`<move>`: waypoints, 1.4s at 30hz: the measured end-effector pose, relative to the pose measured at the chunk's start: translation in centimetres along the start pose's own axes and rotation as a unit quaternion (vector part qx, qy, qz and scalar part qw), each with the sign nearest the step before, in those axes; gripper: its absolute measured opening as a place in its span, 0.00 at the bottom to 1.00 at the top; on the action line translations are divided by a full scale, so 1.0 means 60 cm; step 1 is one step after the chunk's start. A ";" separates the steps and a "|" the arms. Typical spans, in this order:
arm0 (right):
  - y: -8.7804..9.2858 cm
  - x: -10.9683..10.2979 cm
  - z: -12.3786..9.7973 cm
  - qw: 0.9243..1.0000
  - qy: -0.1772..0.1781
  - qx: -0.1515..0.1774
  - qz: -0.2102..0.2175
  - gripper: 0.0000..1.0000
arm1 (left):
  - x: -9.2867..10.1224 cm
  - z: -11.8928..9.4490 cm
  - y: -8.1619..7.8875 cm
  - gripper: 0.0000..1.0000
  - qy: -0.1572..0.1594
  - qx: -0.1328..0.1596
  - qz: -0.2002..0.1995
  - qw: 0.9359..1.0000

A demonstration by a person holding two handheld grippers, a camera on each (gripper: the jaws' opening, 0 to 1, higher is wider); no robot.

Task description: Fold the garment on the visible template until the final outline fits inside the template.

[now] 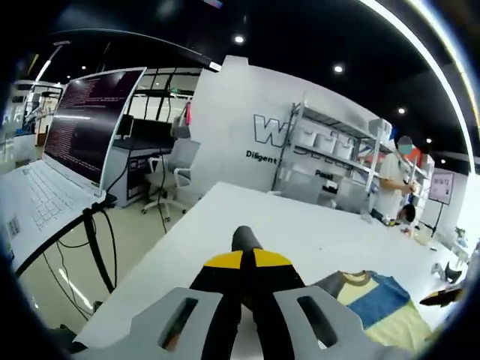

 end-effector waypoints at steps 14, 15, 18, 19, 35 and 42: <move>0.007 0.023 -0.012 1.000 0.022 -0.001 0.001 0.92 | 0.094 0.031 -0.035 0.00 0.073 0.031 0.000 0.997; 0.007 0.026 -0.013 1.000 0.025 -0.001 0.001 0.93 | 0.102 0.034 -0.035 0.00 0.080 0.028 0.003 0.996; 0.004 0.032 -0.017 1.000 0.024 0.006 0.007 0.93 | 0.113 0.037 -0.038 0.00 0.088 0.028 0.013 0.996; 0.004 0.035 -0.018 1.000 0.028 0.006 0.010 0.93 | 0.115 0.038 -0.041 0.00 0.089 0.028 0.012 0.996; 0.014 0.053 -0.030 0.999 0.041 0.000 -0.001 0.97 | 0.221 0.074 -0.068 0.00 0.155 0.046 -0.016 0.987; 0.020 0.060 -0.035 0.999 0.048 -0.006 -0.004 0.99 | 0.275 0.096 -0.066 0.00 0.189 0.047 -0.014 0.981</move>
Point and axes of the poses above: the point that each gripper's makers call its tool centre point, and the gripper's own axes: z roughly forward along the fingers, x roughly to its right, y roughly out of its underside, the point moved 2 cm from there along -z, roughly backward along the fingers, and after that the axes turned 13 degrees about y, right-handed, at the moved point
